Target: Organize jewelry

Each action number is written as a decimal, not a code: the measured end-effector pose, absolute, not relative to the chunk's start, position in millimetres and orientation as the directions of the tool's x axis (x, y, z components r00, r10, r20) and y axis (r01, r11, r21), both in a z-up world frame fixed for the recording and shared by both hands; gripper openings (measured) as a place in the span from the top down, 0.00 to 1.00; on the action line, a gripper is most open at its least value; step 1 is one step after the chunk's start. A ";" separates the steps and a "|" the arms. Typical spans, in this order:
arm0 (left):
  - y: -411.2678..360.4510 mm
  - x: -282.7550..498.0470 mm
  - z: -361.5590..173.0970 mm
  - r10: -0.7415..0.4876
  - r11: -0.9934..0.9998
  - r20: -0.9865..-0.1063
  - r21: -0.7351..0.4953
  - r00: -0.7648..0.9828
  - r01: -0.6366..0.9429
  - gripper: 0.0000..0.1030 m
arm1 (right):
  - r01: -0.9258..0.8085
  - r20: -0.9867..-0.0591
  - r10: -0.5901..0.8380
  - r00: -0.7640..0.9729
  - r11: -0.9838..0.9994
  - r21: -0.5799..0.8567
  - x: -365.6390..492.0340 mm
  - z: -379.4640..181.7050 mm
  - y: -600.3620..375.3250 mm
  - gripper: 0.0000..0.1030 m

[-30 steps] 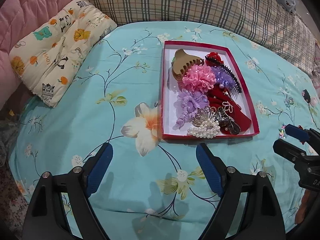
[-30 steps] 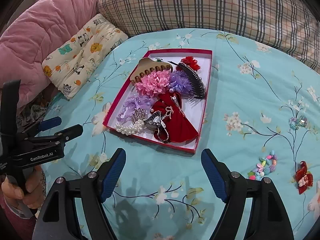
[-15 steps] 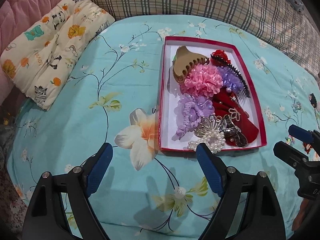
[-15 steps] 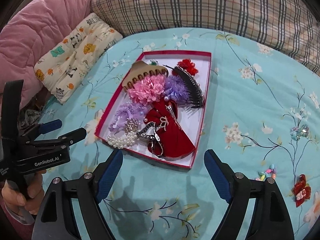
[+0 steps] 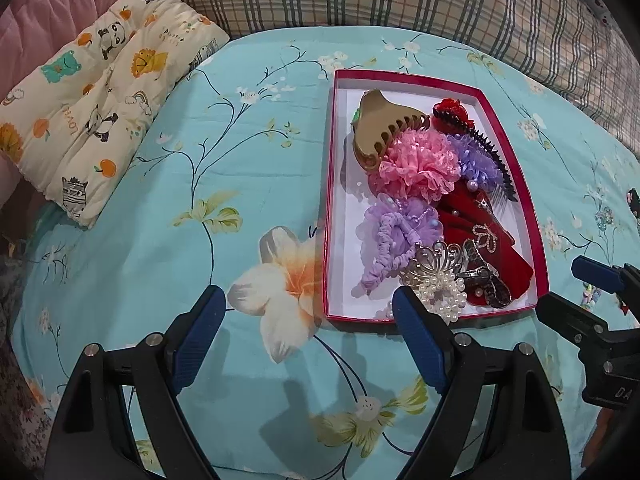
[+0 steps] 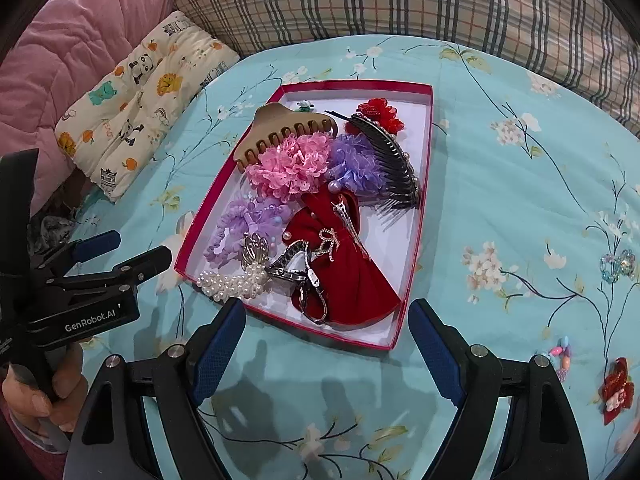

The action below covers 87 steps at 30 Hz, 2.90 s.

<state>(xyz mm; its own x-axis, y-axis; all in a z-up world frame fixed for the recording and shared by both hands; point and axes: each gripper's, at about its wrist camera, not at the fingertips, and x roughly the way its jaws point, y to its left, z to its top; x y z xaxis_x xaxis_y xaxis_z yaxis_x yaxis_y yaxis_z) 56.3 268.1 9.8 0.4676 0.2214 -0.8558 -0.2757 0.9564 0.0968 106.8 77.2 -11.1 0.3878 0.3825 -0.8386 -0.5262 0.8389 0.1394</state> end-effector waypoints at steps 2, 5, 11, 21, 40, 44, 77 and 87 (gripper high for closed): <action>267.9 55.4 10.5 0.222 0.957 -0.852 0.098 0.474 -0.273 0.16 | -0.529 -0.838 0.385 0.386 0.837 0.141 107.4 -11.1 76.9 0.17; 266.9 54.2 11.9 0.222 0.958 -0.849 0.099 0.479 -0.268 0.16 | -0.529 -0.838 0.385 0.387 0.837 0.140 108.1 -10.5 75.9 0.17; 264.3 49.0 15.4 0.223 0.961 -0.842 0.106 0.491 -0.255 0.16 | -0.527 -0.833 0.388 0.394 0.838 0.141 108.3 -5.5 72.9 0.17; 262.6 42.4 17.6 0.222 0.963 -0.840 0.109 0.494 -0.247 0.16 | -0.524 -0.828 0.395 0.399 0.839 0.148 106.5 -1.3 70.1 0.17; 256.2 35.9 30.1 0.224 0.966 -0.821 0.115 0.526 -0.232 0.16 | -0.525 -0.814 0.410 0.411 0.836 0.156 100.1 6.6 66.9 0.17; 255.6 35.2 31.3 0.226 0.966 -0.818 0.118 0.529 -0.230 0.16 | -0.529 -0.813 0.411 0.412 0.835 0.155 98.1 7.9 68.3 0.17; 256.8 36.9 34.3 0.233 0.965 -0.811 0.127 0.536 -0.228 0.16 | -0.530 -0.813 0.413 0.410 0.834 0.156 97.3 8.2 70.5 0.17; 255.6 36.6 33.5 0.236 0.965 -0.811 0.129 0.536 -0.229 0.16 | -0.532 -0.814 0.412 0.410 0.833 0.153 97.5 7.9 71.8 0.17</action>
